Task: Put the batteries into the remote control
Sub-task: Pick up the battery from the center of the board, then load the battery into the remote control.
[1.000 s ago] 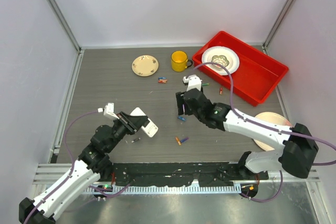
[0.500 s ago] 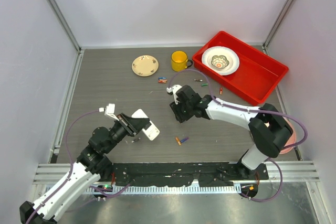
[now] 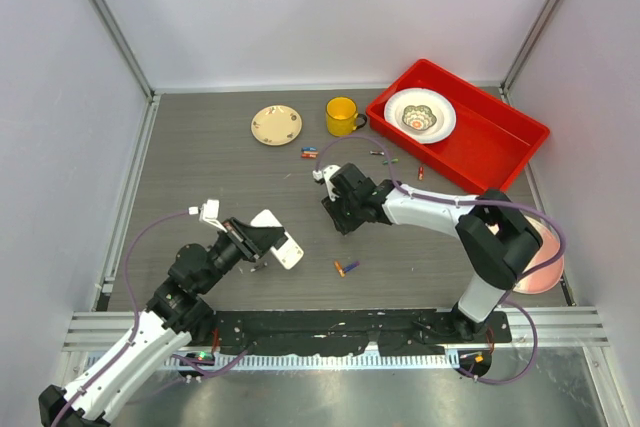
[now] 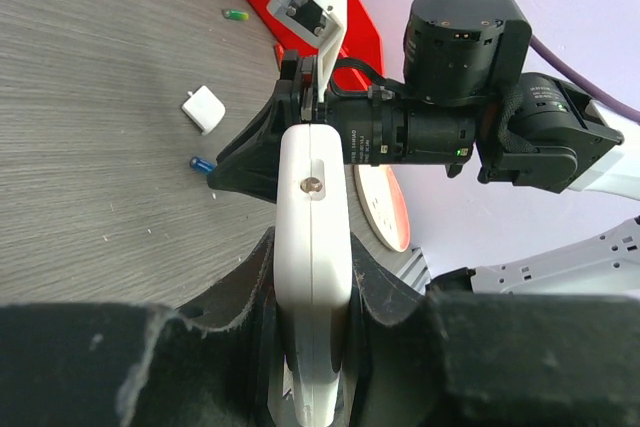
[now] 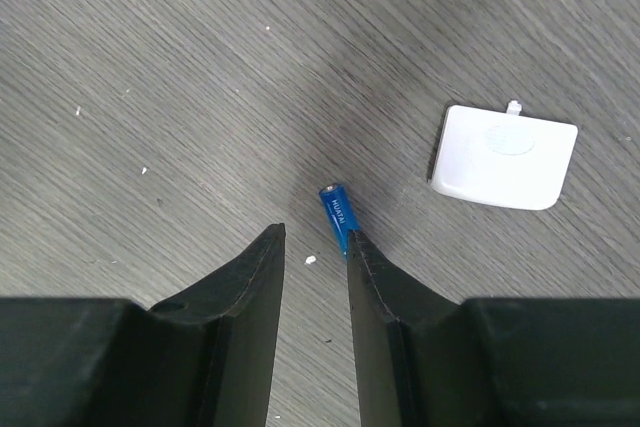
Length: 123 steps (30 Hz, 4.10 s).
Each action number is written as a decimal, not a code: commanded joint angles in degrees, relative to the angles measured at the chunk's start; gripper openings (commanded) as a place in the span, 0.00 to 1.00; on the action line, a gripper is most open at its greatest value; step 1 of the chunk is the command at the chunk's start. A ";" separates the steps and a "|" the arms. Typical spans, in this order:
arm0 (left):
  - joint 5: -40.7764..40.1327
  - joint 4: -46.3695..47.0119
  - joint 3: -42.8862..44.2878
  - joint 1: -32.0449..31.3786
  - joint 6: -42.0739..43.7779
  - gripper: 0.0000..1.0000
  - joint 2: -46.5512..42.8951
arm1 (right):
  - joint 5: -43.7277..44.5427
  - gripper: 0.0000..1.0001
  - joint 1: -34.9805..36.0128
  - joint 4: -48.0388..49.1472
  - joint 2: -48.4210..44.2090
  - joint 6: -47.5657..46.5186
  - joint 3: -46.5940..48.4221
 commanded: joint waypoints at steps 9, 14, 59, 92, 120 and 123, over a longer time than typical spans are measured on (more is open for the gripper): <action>0.93 1.45 0.53 0.28 1.34 0.00 0.04 | 2.90 0.37 0.19 2.20 2.61 -1.00 2.16; 0.84 1.71 0.44 0.28 1.43 0.00 0.48 | 3.69 0.37 0.10 2.38 3.13 -1.00 1.72; 53.58 30.81 28.31 1.77 -10.17 0.00 54.09 | 5.80 0.01 31.64 -16.96 -38.09 -13.92 6.73; 55.86 24.48 31.38 1.68 -8.59 0.00 56.99 | 4.75 0.01 33.15 -11.95 -32.11 -17.26 7.17; 54.63 22.81 33.23 1.68 -8.50 0.00 53.39 | 3.96 0.01 33.15 -20.56 -28.33 -15.07 5.15; 54.72 21.58 33.58 1.68 -7.71 0.00 53.04 | 4.40 0.01 33.32 -21.79 -27.72 -15.42 5.68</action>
